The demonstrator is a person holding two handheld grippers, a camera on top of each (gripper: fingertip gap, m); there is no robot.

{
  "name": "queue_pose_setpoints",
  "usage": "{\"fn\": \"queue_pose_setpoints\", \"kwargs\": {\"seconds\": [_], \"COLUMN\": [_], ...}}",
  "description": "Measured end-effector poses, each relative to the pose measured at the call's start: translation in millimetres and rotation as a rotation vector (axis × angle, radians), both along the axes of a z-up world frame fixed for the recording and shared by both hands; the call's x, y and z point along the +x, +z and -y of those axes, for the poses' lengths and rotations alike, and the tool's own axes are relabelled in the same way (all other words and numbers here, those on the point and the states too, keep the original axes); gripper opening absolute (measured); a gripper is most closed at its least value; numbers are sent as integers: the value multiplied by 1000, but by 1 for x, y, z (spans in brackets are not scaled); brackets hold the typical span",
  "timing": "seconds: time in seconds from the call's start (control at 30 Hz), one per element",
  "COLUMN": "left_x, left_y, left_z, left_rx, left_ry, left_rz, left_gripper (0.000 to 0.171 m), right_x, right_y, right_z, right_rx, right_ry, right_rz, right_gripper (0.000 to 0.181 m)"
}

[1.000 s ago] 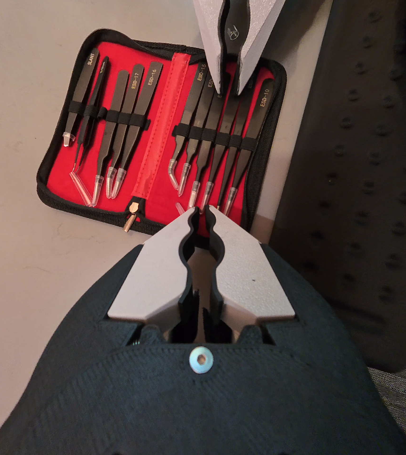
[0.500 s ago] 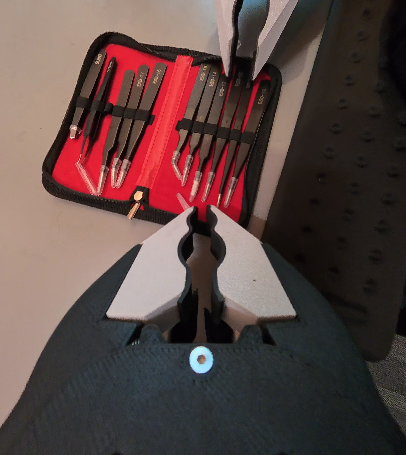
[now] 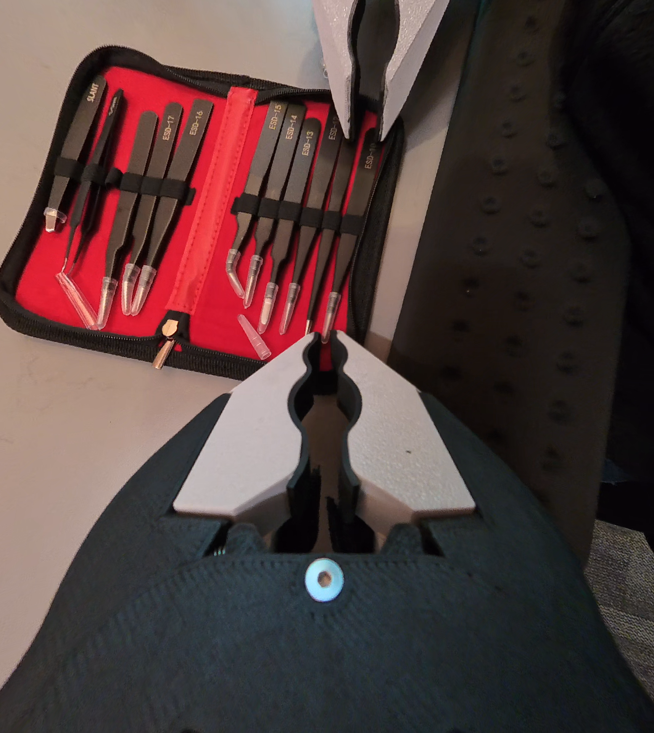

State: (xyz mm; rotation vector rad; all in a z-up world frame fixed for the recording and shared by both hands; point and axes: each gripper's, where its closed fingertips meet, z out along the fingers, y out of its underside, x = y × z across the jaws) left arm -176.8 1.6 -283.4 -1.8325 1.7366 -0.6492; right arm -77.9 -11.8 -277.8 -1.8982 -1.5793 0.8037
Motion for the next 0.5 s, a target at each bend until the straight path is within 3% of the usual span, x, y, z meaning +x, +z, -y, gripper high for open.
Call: {"fn": "queue_pose_setpoints", "kwargs": {"seconds": [0.5], "left_x": [14], "left_y": [1], "left_z": [5], "left_rx": [67], "left_ry": [13], "left_rz": [7], "left_gripper": [0], "right_x": [2], "right_y": [-2], "right_z": [3], "right_rx": [29], "right_ry": [-25], "right_rz": [-28], "right_gripper": [6]}}
